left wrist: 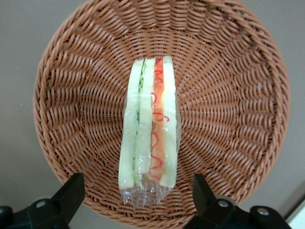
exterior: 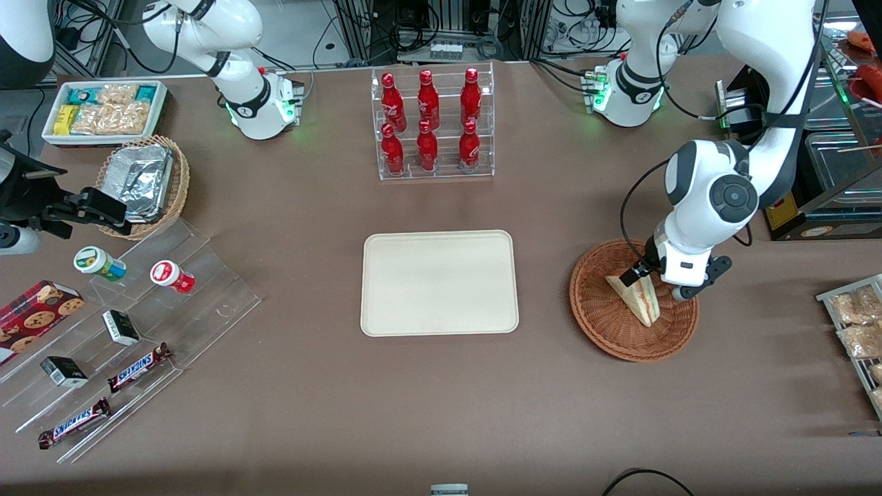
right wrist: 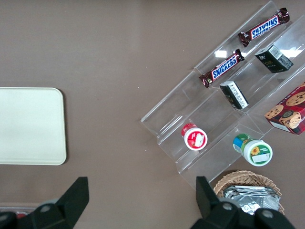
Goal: Place sandwich from basket to tray
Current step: 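Close the left gripper on the sandwich and lift it, then carry the sandwich with the left gripper over the cream tray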
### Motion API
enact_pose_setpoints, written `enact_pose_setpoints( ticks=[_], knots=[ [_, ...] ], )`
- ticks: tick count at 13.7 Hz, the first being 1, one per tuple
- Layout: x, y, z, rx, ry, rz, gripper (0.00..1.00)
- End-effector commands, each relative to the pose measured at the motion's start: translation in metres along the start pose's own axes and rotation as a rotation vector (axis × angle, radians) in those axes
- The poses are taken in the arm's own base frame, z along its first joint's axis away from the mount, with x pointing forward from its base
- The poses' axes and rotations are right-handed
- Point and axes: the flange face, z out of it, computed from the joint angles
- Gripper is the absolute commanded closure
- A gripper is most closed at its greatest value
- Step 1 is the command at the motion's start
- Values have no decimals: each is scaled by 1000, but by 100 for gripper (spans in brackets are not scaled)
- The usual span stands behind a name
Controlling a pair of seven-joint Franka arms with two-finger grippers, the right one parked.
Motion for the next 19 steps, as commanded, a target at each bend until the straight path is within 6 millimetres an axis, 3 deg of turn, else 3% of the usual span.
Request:
enact_pose_setpoints(
  ticks=[1,3,4,5,8,9,13,15,17,19],
  knots=[
    [0,2,12,1,9,-3,0],
    [1,4,16,5,16,7,1],
    [2,4,18,10,15,10,11],
    [3,4,19,9,16,7,28],
    [15,16,21,-2,24,-20,94],
    [16,19,22,-2,24,-21,100],
    [20,26,2,19,23,-4,100],
    [11,42,-25,97,19,58,100],
    [-9,60,-59,140,6,103,100],
    [-42,85,-92,177,-9,183,100]
  ],
)
